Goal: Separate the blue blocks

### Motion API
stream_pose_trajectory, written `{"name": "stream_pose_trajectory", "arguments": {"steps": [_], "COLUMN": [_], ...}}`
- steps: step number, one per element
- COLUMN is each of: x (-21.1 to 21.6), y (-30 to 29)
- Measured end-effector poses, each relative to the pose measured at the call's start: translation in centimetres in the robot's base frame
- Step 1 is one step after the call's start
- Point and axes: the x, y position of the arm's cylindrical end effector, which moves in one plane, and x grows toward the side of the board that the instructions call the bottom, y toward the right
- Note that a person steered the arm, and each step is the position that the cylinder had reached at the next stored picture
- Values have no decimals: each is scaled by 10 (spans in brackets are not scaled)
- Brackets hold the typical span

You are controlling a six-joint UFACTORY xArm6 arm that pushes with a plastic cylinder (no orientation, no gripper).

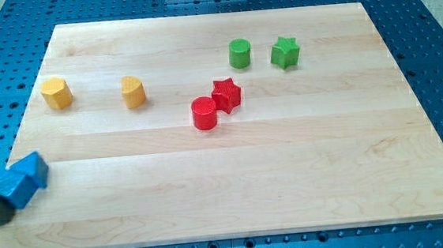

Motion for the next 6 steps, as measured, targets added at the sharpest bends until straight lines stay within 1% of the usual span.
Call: {"name": "stream_pose_trajectory", "arguments": {"steps": [1, 2, 3, 4, 5, 6], "x": [-48, -57, -44, -82, -109, -107], "y": [23, 48, 5, 33, 109, 106]}}
